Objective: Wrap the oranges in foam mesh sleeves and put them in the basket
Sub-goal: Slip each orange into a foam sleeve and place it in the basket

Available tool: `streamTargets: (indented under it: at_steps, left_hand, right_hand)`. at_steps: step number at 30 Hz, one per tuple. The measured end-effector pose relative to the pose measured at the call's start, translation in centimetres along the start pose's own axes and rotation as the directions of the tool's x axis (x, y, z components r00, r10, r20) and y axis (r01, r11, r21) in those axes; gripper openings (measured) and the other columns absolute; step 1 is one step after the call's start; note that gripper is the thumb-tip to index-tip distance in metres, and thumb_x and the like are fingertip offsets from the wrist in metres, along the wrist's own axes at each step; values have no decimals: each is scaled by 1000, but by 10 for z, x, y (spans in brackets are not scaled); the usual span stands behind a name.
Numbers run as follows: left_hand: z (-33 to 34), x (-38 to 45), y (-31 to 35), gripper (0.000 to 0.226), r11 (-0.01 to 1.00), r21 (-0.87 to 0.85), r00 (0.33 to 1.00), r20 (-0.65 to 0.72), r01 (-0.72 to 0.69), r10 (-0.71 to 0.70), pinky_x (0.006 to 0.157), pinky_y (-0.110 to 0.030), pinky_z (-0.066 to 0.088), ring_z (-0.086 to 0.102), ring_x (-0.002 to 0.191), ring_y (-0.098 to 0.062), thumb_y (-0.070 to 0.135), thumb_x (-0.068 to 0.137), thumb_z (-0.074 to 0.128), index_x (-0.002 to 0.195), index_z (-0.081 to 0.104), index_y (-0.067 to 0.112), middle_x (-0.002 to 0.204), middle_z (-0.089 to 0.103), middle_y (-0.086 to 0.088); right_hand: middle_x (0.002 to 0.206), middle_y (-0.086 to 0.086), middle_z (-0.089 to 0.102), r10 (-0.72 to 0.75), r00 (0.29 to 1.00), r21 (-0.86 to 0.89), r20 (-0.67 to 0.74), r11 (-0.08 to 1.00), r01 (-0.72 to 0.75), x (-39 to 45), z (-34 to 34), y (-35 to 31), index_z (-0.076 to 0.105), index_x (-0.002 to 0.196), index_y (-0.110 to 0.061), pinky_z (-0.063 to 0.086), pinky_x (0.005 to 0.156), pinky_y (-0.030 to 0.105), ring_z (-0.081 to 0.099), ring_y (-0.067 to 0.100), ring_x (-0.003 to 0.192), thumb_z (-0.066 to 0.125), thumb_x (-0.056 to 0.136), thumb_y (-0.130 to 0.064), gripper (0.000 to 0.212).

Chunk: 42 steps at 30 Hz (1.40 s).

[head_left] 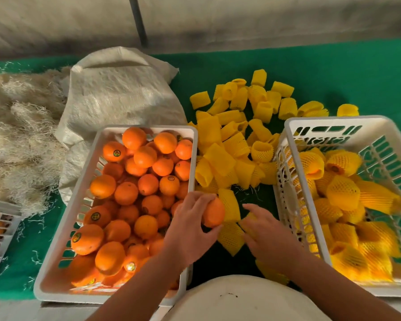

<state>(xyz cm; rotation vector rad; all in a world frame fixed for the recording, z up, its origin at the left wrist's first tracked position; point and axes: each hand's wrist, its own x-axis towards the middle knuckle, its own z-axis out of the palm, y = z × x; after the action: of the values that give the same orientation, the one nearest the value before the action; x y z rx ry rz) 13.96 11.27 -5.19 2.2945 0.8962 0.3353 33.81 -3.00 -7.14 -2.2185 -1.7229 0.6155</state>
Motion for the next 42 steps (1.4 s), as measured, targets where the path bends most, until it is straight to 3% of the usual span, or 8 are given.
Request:
streamTargets:
  at_steps: [3,7,12,17,20,26,36,42]
  left_hand:
    - [16,-2,-1,71,978,200,998,24,-68,64,107,-39,40,41,124,-19,61,80,68,143,36,49,141,36,16]
    - [22,2,-4,74,920,368,989,-8,-136,150,103,-42,41,38,114,-14,54,71,76,138,45,43,133,42,12]
    - [24,2,-8,72,896,415,987,75,-158,140,105,-46,42,56,110,-18,58,70,68,136,45,43,131,46,11]
    - [22,2,-4,75,840,439,947,187,-318,261,97,-39,49,62,105,-15,66,67,67,135,47,43,126,56,12]
    - [19,3,-2,80,836,396,919,269,-379,289,90,-33,51,62,103,-14,69,67,66,140,45,43,129,54,14]
    - [15,6,3,95,781,428,858,446,-454,254,81,-32,55,63,104,-20,71,68,68,151,32,42,135,53,8]
    - [29,8,27,105,814,525,813,569,-248,-120,101,-42,49,58,119,-26,61,78,73,157,12,30,146,43,-6]
    - [17,23,41,69,917,188,730,558,352,-395,78,-29,61,63,93,-14,51,70,82,128,48,36,111,58,7]
  right_hand:
    - [174,7,1,78,926,-250,369,968,18,30,18,-6,61,138,-27,25,126,48,15,34,157,59,101,-33,37]
    - [172,8,-19,212,831,-368,515,930,-9,60,30,-3,38,156,-21,24,125,55,0,41,158,64,99,-24,63]
    - [171,7,12,155,930,-227,334,971,-81,63,24,-5,45,149,-16,45,113,44,33,31,147,63,97,-19,55]
    - [109,-3,66,-80,997,-206,-2,975,78,34,5,-4,72,110,-22,58,76,27,63,12,93,69,98,-24,13]
    - [98,-3,60,5,997,-100,-82,995,-13,23,0,-7,72,98,-19,51,63,22,56,8,74,60,105,-24,15]
    - [130,-3,39,72,997,-15,-15,997,-72,19,10,-9,64,114,-24,57,67,23,55,6,78,61,101,-16,16]
    - [156,-2,21,40,999,5,32,999,-40,24,13,-15,42,129,-42,59,56,27,64,19,77,71,87,-9,60]
    - [157,4,27,174,985,-12,-20,985,-174,18,4,0,59,132,-27,58,69,23,61,11,80,64,96,-11,40]
